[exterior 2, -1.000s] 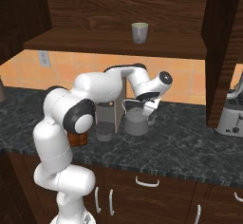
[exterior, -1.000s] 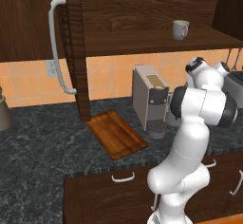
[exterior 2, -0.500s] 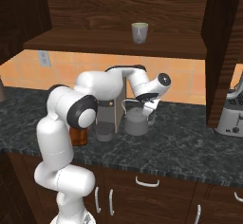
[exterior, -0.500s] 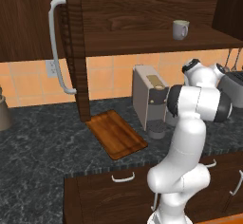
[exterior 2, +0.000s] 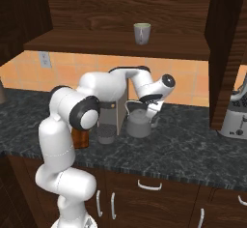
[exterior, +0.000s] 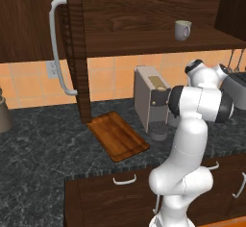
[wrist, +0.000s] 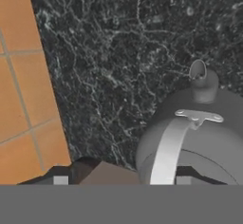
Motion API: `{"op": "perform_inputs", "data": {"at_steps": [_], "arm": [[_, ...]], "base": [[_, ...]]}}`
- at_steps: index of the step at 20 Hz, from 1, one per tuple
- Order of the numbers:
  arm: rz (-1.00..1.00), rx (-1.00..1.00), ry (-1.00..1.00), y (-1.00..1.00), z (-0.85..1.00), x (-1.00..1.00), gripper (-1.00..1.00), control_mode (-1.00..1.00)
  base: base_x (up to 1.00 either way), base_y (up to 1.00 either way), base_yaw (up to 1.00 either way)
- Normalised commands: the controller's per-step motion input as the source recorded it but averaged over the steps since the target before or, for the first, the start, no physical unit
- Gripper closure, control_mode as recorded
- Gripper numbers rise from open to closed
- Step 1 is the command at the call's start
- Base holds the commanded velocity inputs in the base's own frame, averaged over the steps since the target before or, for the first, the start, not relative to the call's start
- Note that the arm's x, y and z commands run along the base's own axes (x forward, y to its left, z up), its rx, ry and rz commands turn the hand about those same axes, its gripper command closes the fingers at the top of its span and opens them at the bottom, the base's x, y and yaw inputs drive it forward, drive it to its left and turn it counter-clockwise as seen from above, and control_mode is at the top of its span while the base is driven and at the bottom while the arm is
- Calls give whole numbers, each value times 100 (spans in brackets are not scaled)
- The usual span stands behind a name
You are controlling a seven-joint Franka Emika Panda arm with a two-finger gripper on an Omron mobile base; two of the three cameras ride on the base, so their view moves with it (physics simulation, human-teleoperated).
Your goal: Pick the kettle from the counter and place it on the tray. Then pick the mug from the cabinet and place it on the tray. Then close the cabinet doors.
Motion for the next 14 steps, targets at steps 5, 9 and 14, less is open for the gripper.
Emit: {"op": "perform_inputs", "data": {"at_steps": [5,9,14], "arm": [[0,0,0,0,-34,-14,100,-100],[0,3,-2,-3,-12,-16,100,-100],[-2,16,0,-5,15,-44,100,-100]], "base": [[0,0,0],[0,0,0],[0,0,0]]}}
